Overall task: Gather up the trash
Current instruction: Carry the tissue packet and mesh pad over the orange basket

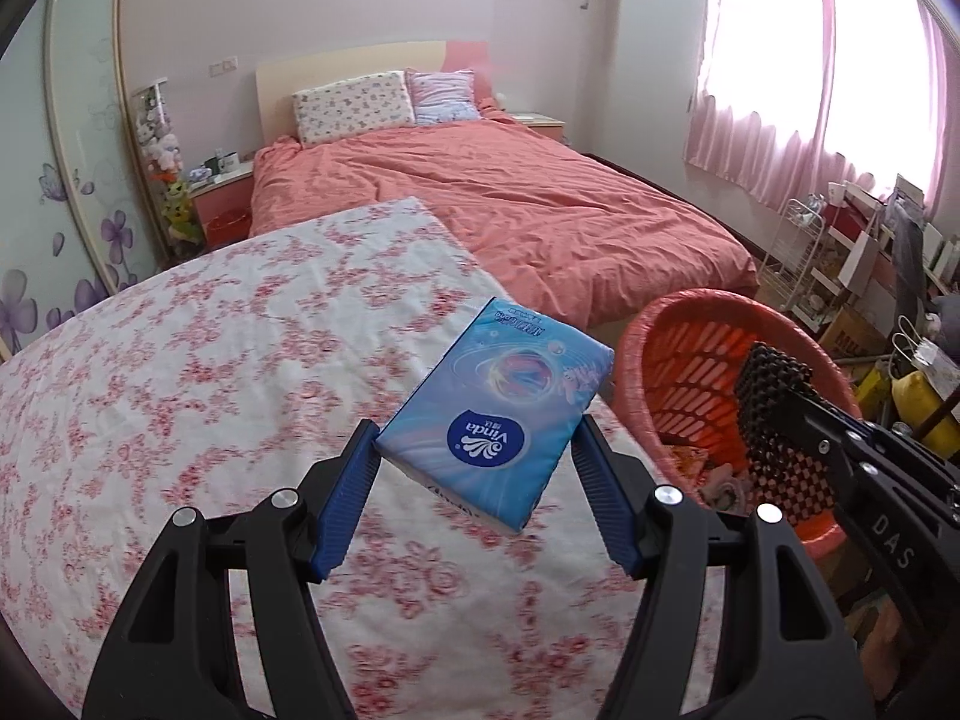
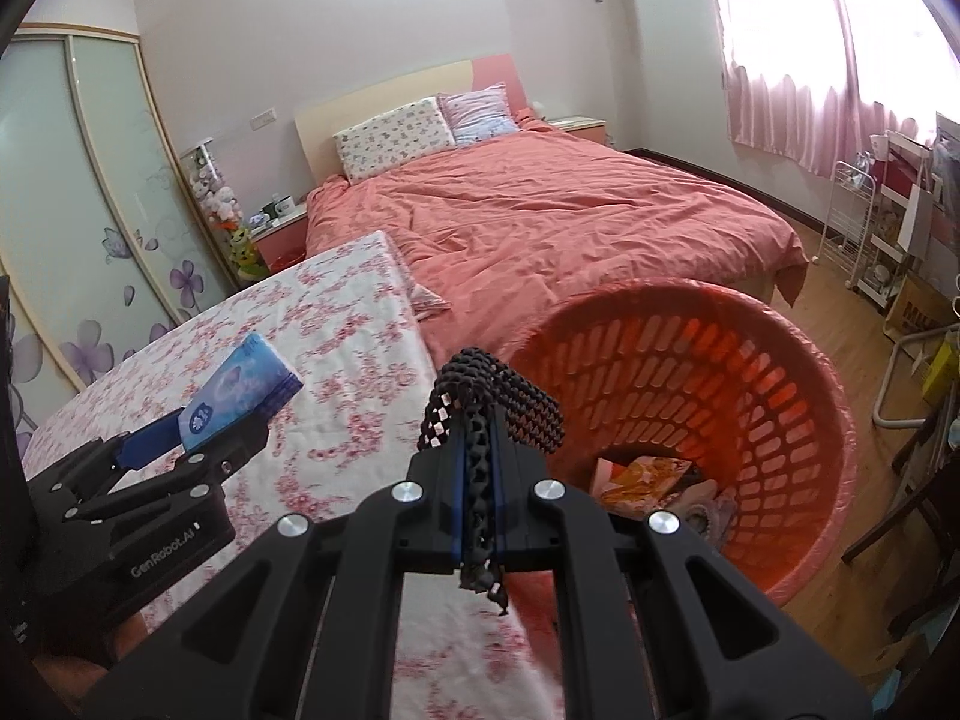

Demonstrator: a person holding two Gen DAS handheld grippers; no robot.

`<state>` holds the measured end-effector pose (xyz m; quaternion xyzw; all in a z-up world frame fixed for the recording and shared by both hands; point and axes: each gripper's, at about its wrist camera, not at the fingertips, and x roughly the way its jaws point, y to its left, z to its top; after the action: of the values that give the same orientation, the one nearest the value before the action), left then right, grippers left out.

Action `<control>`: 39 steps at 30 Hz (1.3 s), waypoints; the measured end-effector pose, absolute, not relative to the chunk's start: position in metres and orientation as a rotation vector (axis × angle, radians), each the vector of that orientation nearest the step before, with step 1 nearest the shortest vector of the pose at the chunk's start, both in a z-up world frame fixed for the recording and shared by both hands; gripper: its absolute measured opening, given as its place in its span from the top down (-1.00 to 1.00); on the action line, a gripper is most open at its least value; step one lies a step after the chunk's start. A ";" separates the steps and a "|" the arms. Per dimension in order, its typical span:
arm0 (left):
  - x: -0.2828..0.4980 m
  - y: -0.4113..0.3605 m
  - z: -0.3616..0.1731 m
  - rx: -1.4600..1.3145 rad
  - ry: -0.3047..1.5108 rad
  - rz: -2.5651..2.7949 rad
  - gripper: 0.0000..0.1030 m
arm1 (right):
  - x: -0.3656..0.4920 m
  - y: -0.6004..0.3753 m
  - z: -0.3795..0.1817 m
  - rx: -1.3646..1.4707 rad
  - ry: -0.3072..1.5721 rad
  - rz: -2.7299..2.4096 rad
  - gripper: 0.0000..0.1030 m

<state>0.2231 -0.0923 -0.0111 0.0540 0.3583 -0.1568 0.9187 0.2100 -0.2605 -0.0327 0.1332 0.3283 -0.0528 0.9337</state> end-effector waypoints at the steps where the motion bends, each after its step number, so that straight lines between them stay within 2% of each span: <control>1: 0.222 -0.095 -0.012 0.109 0.737 -0.329 -0.26 | 0.209 -0.263 -0.033 0.275 0.670 -0.114 0.85; 22: 0.214 -0.174 -0.027 0.096 0.764 -0.474 -0.26 | 0.191 -0.336 -0.054 0.330 0.668 -0.234 0.85; 39: 0.213 -0.205 -0.041 0.104 0.795 -0.529 -0.26 | 0.190 -0.370 -0.067 0.367 0.670 -0.264 0.84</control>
<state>0.2131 -0.2053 -0.0412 0.0500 0.3823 -0.2547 0.8868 0.1897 -0.3696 -0.0666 0.1786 0.3261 -0.1284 0.9194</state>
